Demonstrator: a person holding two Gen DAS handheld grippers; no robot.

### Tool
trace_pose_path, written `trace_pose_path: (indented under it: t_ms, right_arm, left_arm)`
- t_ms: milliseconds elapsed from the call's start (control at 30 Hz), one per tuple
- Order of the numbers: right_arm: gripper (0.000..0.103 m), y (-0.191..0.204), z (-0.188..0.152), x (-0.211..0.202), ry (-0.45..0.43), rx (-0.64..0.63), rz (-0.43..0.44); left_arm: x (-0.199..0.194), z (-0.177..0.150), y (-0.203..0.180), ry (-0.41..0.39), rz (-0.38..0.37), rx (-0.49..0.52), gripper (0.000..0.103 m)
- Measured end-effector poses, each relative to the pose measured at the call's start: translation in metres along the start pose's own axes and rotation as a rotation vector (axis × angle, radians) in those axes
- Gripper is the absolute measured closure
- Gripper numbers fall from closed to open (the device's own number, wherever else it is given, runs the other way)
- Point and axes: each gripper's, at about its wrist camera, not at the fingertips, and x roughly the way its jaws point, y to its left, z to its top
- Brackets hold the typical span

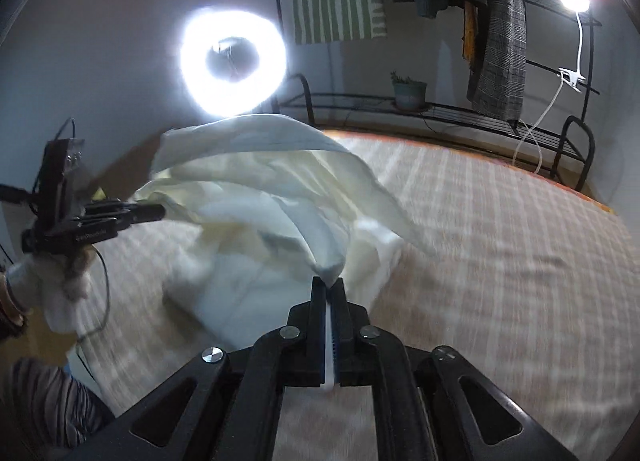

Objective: Fold small clothes

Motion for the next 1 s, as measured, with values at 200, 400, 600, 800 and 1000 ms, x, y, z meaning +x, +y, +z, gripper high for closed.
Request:
trace_pose_path:
  t_ms: [200,400,600,800,1000]
  right_arm:
    - [0.080,-0.004,-0.050,-0.034,-0.006,0.074,0.050]
    - [0.061,-0.051,-0.059,-0.031,-0.013,0.377,0.130]
    - [0.062,-0.077,-0.058,0.009,0.017,0.677,0.276]
    - [0.062,-0.072,-0.066,0.042,0.071,0.812,0.417]
    - [0.062,-0.080,-0.091,0.053,0.045,1.021,0.516]
  left_arm:
    - [-0.020,-0.034,0.024,0.026,-0.044,-0.120,0.101]
    - [-0.003,-0.031,0.069,0.067,-0.213,-0.472,0.067]
    - [0.030,-0.031,0.062,0.164,-0.279,-0.546,0.067]
    - [0.037,-0.029,0.048,0.214,-0.272,-0.501,0.082]
    - [0.041,-0.014,0.043,0.210,-0.274,-0.487,0.098]
